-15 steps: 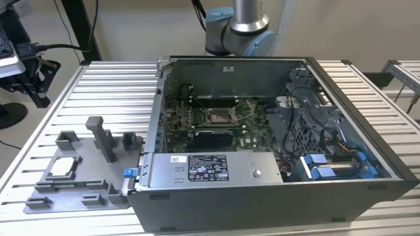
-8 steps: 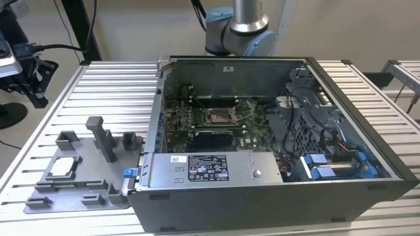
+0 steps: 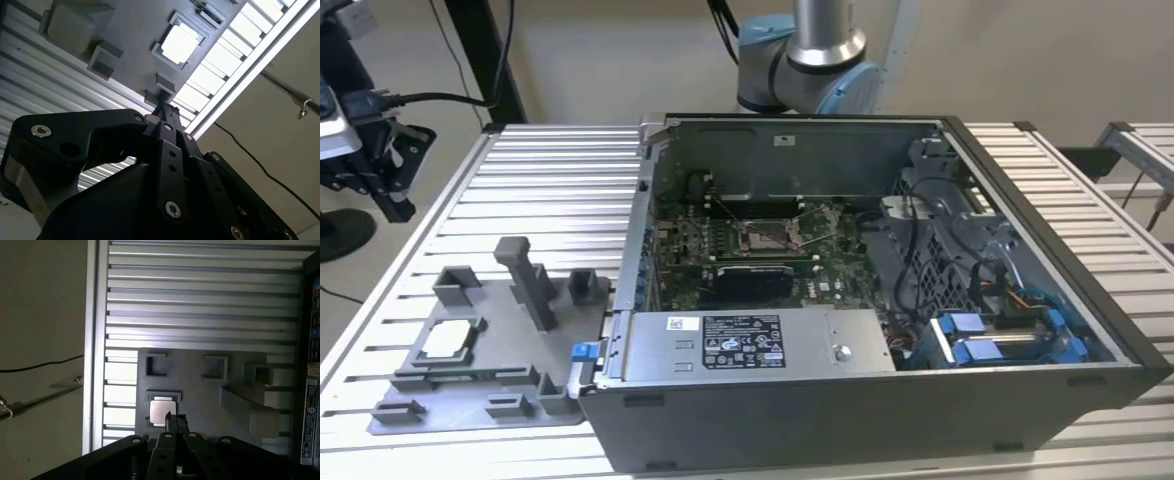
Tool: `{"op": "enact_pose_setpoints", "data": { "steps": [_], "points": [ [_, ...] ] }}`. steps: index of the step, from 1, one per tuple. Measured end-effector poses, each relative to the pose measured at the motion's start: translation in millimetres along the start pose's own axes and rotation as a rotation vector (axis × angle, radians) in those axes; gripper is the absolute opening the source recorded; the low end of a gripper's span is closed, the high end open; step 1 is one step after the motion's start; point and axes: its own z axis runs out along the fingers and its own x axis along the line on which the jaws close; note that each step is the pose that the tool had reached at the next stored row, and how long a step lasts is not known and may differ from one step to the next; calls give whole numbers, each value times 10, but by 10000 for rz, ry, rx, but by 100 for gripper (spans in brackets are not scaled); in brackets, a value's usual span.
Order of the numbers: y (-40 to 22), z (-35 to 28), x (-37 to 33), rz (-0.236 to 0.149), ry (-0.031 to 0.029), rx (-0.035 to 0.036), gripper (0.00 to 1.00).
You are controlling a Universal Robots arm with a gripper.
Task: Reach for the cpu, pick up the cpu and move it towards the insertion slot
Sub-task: 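Reach for the cpu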
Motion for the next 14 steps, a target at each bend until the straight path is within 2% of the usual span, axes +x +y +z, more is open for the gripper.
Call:
{"op": "enact_pose_setpoints", "data": {
  "steps": [14],
  "points": [
    [-3,21,0,0,2,2,0]
  ]
}}
